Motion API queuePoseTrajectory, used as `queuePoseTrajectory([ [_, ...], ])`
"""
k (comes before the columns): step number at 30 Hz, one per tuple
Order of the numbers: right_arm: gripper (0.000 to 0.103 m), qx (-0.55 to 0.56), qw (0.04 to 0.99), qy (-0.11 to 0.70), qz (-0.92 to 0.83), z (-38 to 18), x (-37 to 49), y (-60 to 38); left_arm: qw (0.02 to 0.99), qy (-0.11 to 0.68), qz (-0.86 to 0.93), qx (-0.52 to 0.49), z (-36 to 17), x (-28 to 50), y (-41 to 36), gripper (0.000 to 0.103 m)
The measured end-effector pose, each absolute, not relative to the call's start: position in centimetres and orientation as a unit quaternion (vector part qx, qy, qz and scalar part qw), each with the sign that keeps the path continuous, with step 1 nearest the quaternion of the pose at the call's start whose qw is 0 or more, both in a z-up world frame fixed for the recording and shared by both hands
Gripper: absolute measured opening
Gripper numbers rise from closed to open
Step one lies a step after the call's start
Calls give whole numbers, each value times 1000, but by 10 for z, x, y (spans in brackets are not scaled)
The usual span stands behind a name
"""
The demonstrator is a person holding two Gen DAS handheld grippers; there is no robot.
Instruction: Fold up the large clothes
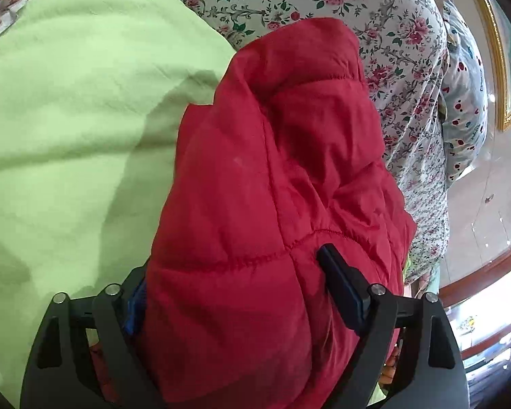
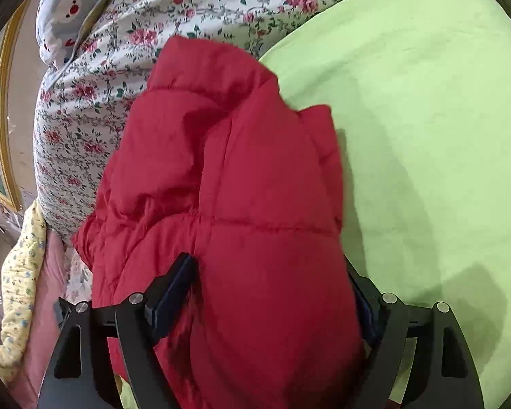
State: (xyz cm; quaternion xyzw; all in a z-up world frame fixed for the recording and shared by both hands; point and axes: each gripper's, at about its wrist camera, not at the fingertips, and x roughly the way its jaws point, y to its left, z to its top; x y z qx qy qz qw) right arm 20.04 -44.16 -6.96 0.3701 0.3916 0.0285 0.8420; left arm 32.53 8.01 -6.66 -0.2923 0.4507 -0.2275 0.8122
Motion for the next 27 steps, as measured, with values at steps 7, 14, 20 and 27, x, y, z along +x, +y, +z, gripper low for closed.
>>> queuePoseTrajectory([
  [7, 67, 353, 841, 408, 30, -64, 205, -431, 812, 448, -243, -284, -60, 322, 78, 58],
  [14, 36, 331, 849, 411, 34, -35, 191, -418, 823, 432, -254, -267, -32, 298, 82, 41],
  [20, 33, 328, 850, 407, 62, -15, 152, -401, 838, 417, -260, -238, -2, 246, 97, 37],
  [27, 33, 330, 842, 416, 92, -12, 78, -380, 836, 418, -277, -222, 15, 176, 119, 37],
])
